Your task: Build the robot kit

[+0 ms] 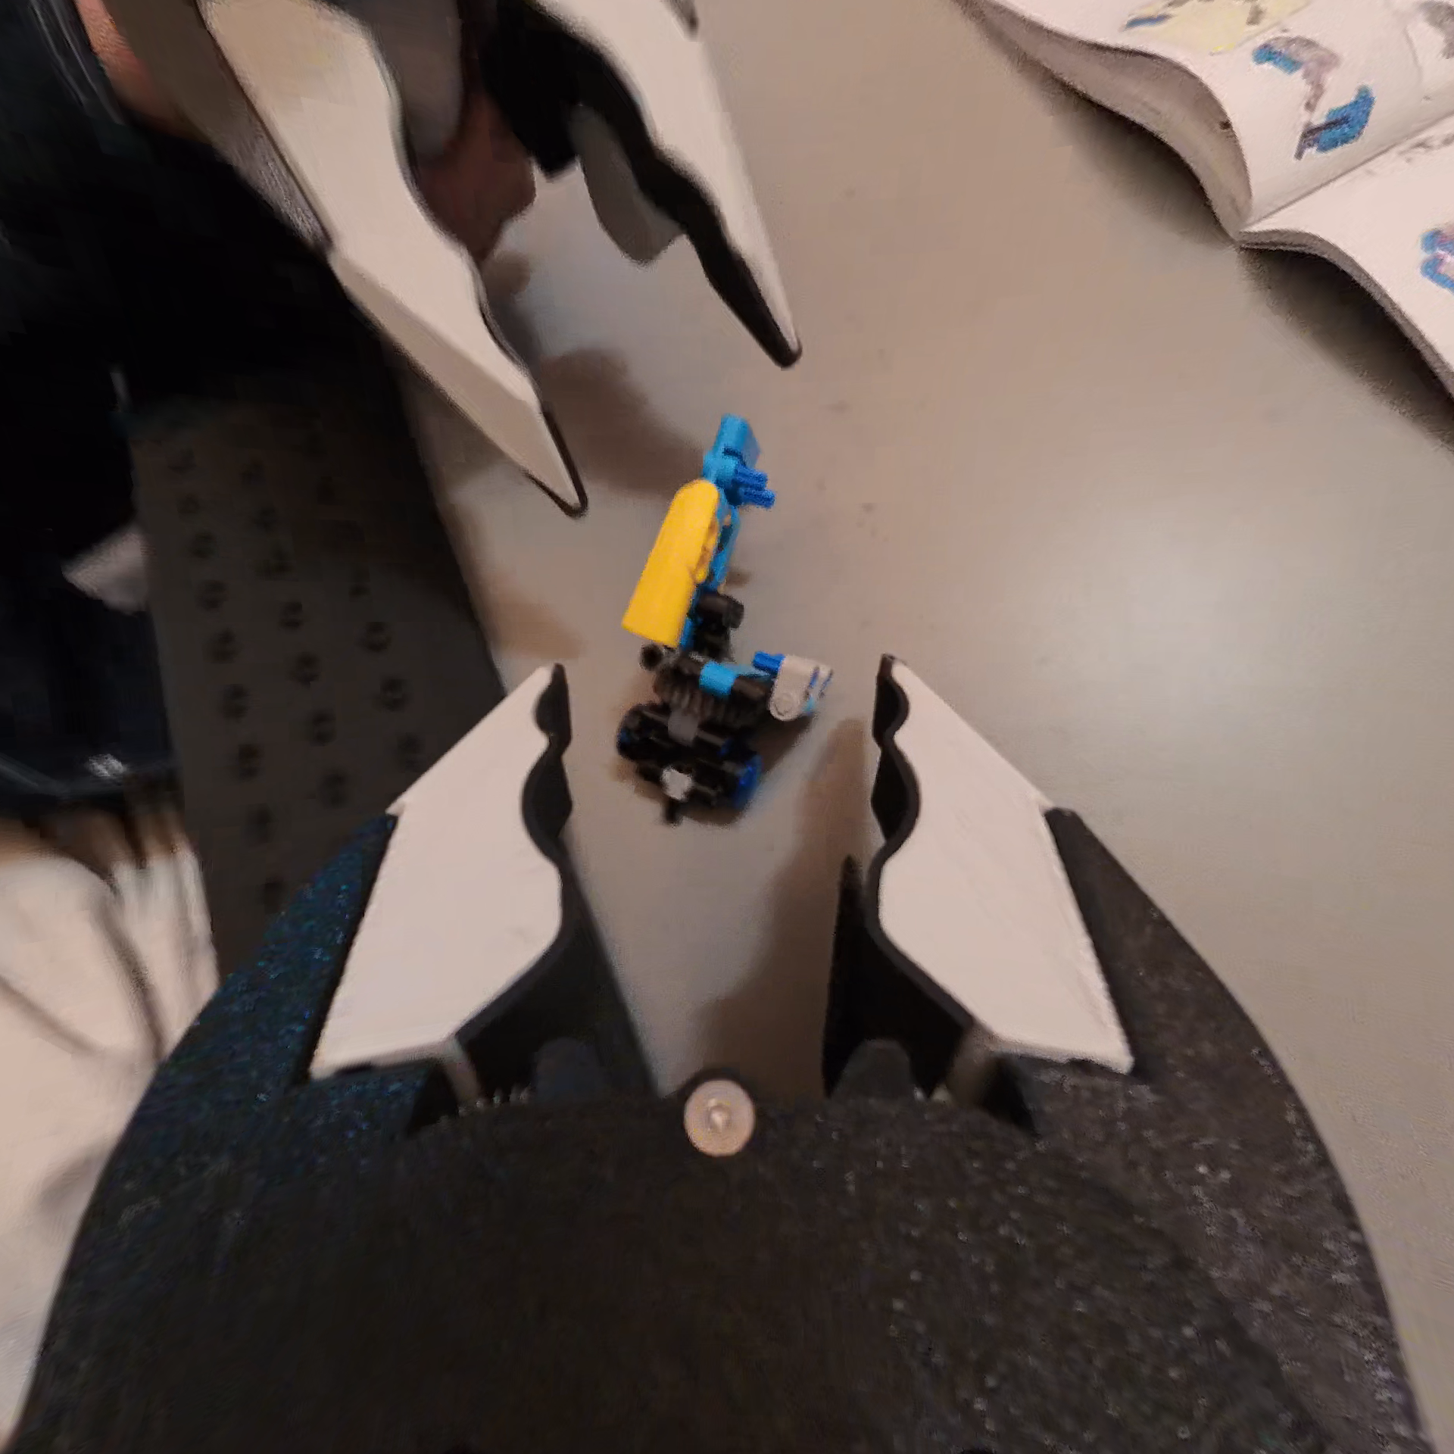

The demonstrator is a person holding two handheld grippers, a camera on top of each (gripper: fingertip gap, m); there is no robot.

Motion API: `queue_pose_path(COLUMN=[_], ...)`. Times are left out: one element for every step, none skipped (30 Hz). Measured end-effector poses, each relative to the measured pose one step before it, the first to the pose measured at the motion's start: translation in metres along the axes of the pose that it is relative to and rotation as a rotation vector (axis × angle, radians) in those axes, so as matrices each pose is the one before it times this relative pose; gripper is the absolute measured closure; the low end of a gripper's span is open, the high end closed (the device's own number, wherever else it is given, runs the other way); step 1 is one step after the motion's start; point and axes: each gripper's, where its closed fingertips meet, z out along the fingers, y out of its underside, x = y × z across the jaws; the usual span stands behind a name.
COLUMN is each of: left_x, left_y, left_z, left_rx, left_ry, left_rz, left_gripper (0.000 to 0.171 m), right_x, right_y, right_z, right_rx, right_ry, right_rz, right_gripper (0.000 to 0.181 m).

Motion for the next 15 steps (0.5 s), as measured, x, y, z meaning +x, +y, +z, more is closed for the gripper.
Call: queue_pose_path(left_x=[-0.00146,-0.00304,-0.00075,0.00048,-0.00001,0.00052,-0.00032,-0.00195,-0.00103,0.00014,0.00141,0.0043,0.00818,0.00768,0.00597], left_y=[0.0028,0.00196,0.00153,0.00161,0.00129,0.00049,-0.00058,-0.00189,-0.00417,-0.00747,-0.00978,-0.00982,-0.0061,-0.00201,-0.00299], left_z=[0.0008,0.00136,0.002,0.00279,0.00289,0.00232,0.00087,-0.00116,-0.00323,-0.00491,-0.00539,-0.00403,-0.00207,-0.00014,0.00075], left_rx=[-0.00809,-0.00091,0.00147,-0.00759,-0.01258,-0.00787,0.00039,0.01049,0.02798,0.0514,0.07038,0.07371,0.04977,0.02218,0.02823], left_ry=[-0.003,-0.0147,-0.0012,0.0048,-0.0044,-0.0074,-0.0139,-0.0199,-0.0101,0.0014,0.0134,0.0323,0.0542,0.0435,0.0206], left_rz=[-0.0078,-0.0032,-0.0008,-0.0053,-0.0007,0.0097,0.0052,-0.0112,-0.0283,-0.0467,-0.0626,-0.068,-0.0521,-0.0297,-0.0058], left_gripper=[0.108,0.108,0.11,0.111,0.111,0.111,0.111,0.111,0.111,0.111,0.11,0.107,0.1,0.095,0.089], right_x=[-0.00567,-0.00061,0.00191,0.00356,0.00339,0.00346,0.00038,0.00236,0.0053,0.00528,0.00354,-0.00295,-0.01232,-0.01673,-0.01516], right_y=[-0.00387,0.00042,0.00274,0.00196,0.00246,0.00268,-0.00046,0.00044,-0.00083,-0.00471,-0.00717,-0.01262,-0.02101,-0.02407,-0.02052], right_z=[0.00125,0.00339,0.00342,0.0032,0.00334,0.00267,0.00064,-0.00083,-0.00194,-0.003,-0.00386,-0.0058,-0.00868,-0.00918,-0.00577], right_rx=[0.0212,-0.0088,-0.027,-0.0164,-0.0157,-0.0187,-0.0025,-0.011,0.007,0.0447,0.0609,0.0864,0.1376,0.1565,0.1226], right_ry=[-0.0064,0.0265,0.0399,0.0558,0.0549,0.0443,0.0147,0.0108,0.0127,-0.0078,-0.0462,-0.1063,-0.1578,-0.1608,-0.1196], right_rz=[0.0655,0.0668,0.0382,-0.0041,-0.0273,-0.0243,-0.0118,-0.0105,-0.0037,0.0161,0.0609,0.0772,0.0459,0.0173,0.0139], right_gripper=[0.099,0.095,0.103,0.108,0.118,0.131,0.132,0.132,0.133,0.133,0.134,0.134,0.134,0.135,0.135])
